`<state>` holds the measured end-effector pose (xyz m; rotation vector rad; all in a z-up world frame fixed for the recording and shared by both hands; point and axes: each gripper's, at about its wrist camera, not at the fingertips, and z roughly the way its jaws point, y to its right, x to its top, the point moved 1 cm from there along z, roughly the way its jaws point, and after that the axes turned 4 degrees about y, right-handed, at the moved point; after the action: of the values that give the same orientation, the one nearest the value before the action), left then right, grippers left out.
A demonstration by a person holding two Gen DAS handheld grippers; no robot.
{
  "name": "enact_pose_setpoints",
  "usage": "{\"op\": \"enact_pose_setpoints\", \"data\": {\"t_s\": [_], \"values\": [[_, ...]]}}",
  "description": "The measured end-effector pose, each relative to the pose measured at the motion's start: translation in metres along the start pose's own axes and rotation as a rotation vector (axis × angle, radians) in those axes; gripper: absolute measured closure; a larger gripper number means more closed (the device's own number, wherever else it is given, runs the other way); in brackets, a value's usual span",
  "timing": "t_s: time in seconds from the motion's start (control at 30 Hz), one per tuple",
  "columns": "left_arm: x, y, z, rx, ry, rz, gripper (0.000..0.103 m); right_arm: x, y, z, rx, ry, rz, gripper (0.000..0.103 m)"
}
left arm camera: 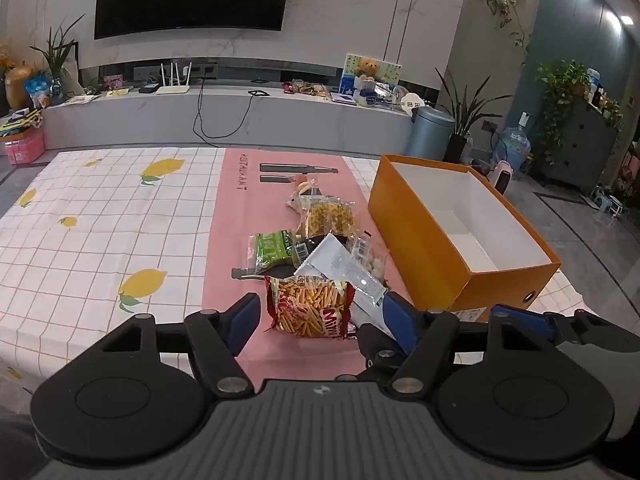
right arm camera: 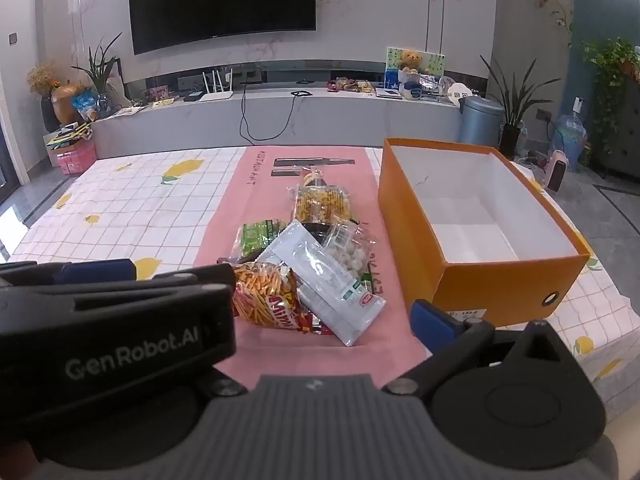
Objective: Organize snacks
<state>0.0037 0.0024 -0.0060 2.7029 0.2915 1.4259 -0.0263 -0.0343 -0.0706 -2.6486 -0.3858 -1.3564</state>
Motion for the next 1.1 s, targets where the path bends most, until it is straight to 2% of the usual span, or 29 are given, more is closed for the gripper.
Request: {"op": "enact_pose_setpoints", "data": {"t_s": [1.1], "values": [[-0.0028,-0.0038,0.0053,0.013,-0.012,-0.002,0.021,-0.0002,-0.0014,0.0064,-0.006,-0.016,-0.001,0.004]]}}
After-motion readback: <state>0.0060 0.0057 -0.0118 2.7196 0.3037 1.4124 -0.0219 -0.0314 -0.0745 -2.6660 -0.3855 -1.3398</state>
